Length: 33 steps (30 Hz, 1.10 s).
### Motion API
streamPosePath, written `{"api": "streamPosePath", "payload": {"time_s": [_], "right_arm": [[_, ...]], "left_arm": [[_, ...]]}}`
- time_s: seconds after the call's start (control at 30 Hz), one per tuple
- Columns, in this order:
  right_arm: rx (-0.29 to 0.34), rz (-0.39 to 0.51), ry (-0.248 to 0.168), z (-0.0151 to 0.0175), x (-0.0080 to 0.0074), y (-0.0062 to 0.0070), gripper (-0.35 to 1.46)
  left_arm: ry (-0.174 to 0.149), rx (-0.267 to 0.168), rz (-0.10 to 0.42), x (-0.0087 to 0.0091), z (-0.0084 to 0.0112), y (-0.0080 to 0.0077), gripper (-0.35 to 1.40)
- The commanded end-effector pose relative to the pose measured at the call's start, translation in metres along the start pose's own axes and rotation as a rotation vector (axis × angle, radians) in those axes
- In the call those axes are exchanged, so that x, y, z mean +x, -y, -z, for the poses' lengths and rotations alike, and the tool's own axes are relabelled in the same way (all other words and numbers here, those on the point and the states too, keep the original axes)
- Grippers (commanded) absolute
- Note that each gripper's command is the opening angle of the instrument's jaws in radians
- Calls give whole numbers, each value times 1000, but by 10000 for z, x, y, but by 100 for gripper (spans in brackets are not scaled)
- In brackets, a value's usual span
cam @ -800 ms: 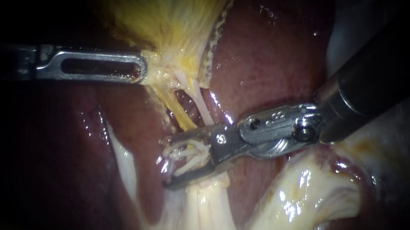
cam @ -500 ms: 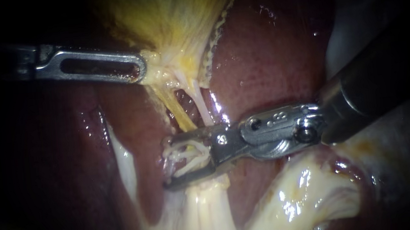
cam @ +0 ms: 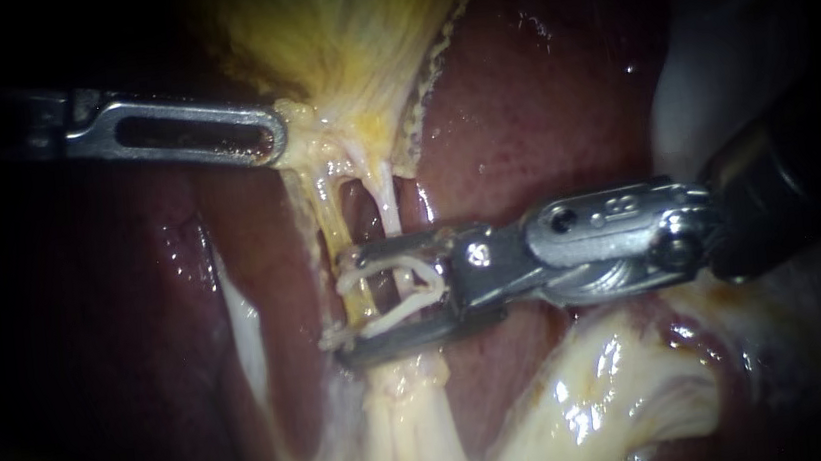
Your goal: Clipping second clip left tube
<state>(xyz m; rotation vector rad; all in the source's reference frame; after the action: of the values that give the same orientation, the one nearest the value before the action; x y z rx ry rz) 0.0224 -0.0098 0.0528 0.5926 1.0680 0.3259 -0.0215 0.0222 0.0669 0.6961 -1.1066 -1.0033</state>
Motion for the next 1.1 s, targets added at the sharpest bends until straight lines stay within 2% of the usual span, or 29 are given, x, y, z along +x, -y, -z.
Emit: {"api": "streamPosePath", "payload": {"time_s": [0.03,0.47,1.1], "right_arm": [[1,-2,1,2,-1,-1,46],[2,-43,4,5,-15,-11,46],[-16,-72,10,-22,-75,-45,49]], "left_arm": [[0,0,0,0,0,0,-35],[0,0,0,0,1,0,-35],[0,0,-1,1,1,0,-35]]}}
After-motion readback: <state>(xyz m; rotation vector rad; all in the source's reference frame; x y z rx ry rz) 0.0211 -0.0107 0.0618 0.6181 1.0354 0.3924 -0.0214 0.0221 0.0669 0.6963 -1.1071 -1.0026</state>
